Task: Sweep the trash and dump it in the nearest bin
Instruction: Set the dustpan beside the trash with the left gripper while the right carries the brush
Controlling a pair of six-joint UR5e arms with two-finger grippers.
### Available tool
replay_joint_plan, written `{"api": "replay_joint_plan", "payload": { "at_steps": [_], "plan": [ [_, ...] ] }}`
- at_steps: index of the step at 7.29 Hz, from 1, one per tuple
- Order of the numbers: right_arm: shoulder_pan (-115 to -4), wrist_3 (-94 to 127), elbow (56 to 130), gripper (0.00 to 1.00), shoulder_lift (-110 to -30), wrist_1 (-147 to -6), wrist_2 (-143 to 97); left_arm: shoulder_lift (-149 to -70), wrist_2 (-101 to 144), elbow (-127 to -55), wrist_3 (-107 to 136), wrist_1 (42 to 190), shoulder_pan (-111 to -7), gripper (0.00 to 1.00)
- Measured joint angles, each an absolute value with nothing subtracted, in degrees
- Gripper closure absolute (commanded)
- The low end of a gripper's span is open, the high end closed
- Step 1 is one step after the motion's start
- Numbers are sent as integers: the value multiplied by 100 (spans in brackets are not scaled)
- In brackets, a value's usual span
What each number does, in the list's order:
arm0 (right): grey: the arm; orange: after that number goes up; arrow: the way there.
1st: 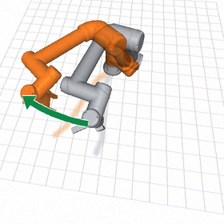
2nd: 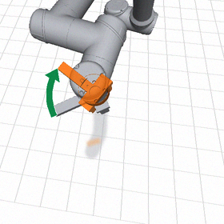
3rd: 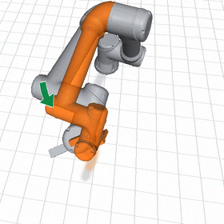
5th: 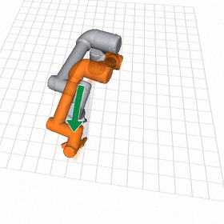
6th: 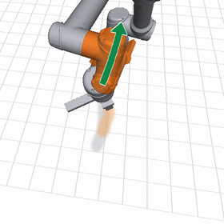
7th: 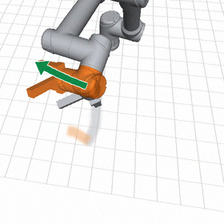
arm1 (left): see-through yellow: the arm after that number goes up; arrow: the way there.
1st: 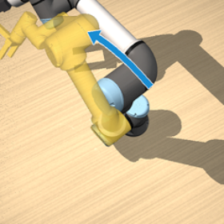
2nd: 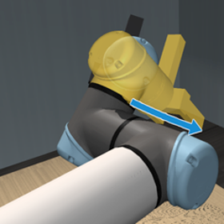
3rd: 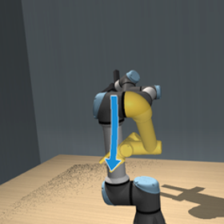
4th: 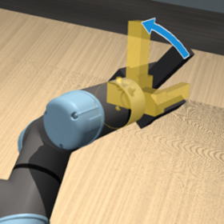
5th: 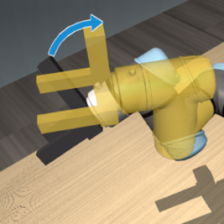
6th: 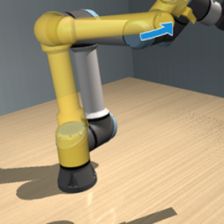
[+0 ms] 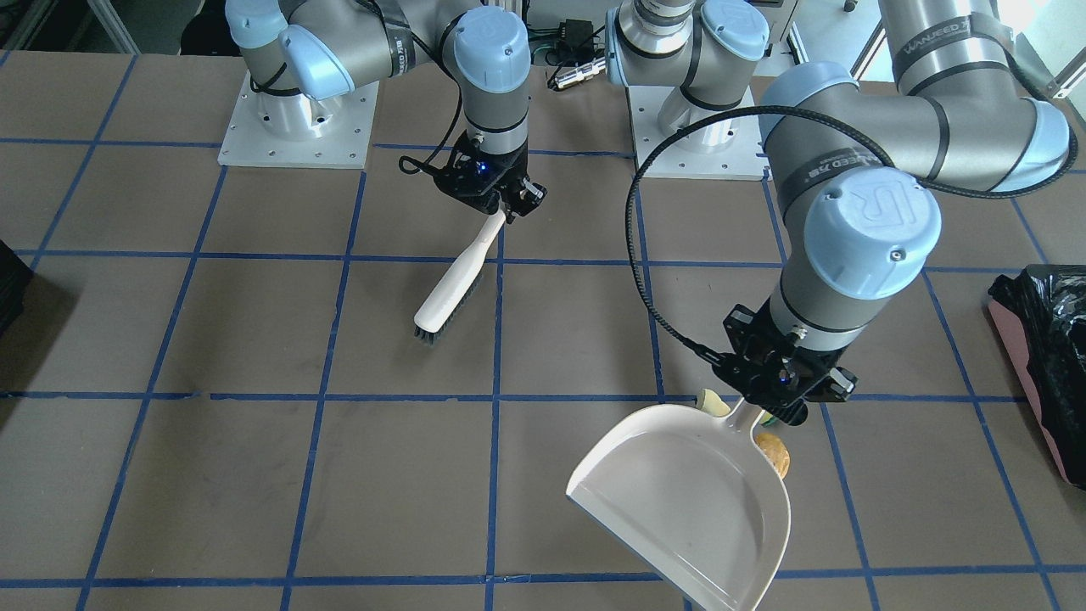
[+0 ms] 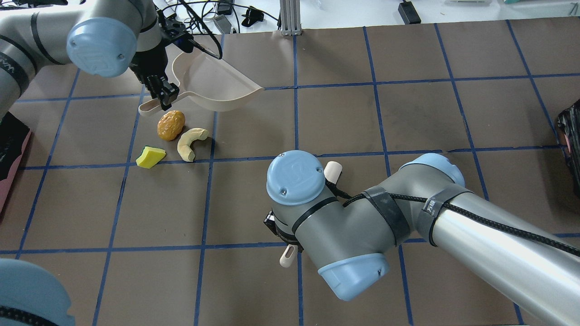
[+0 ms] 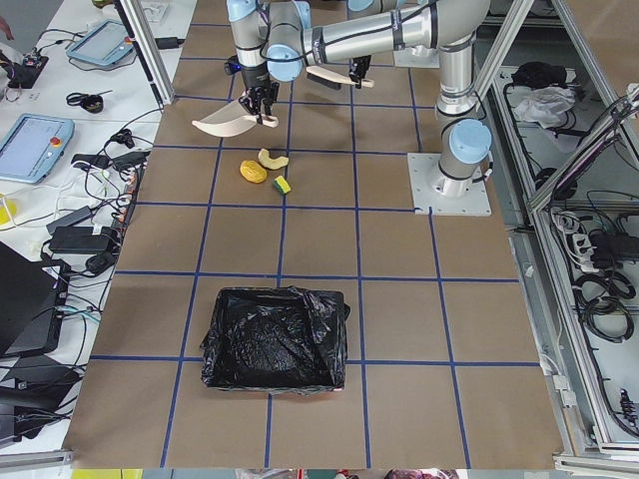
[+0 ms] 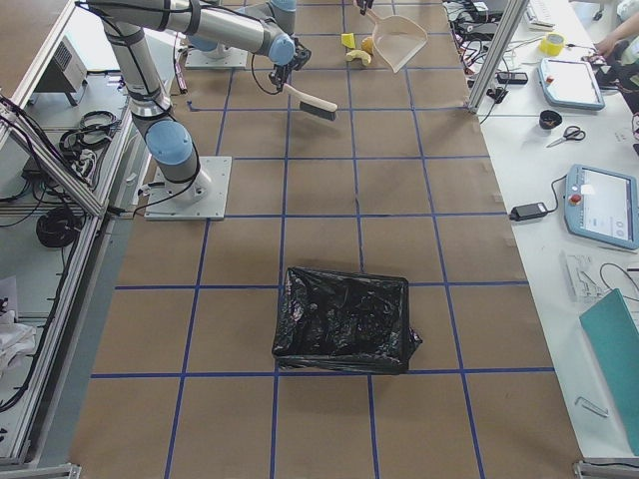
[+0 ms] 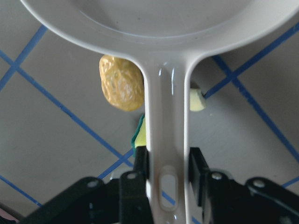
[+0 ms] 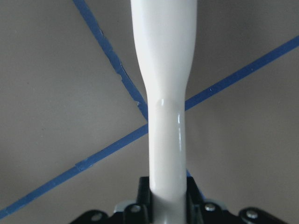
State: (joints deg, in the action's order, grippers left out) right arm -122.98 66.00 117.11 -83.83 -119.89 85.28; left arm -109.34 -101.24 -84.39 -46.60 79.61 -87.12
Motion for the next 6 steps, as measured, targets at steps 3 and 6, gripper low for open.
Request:
{"api": "replay_joint_plan", "payload": {
  "at_steps": [3,6],
  "plan": [
    [-12402,7573,11108,100,-7937,-11953,8237,-10829,-10148,-8538,-6700,7755,-7617,100],
    [-12829,8245,10074,100,-7122,-11913,8133,-10777,-10128,-8558,-8434,7511,-6394,100]
  ]
}}
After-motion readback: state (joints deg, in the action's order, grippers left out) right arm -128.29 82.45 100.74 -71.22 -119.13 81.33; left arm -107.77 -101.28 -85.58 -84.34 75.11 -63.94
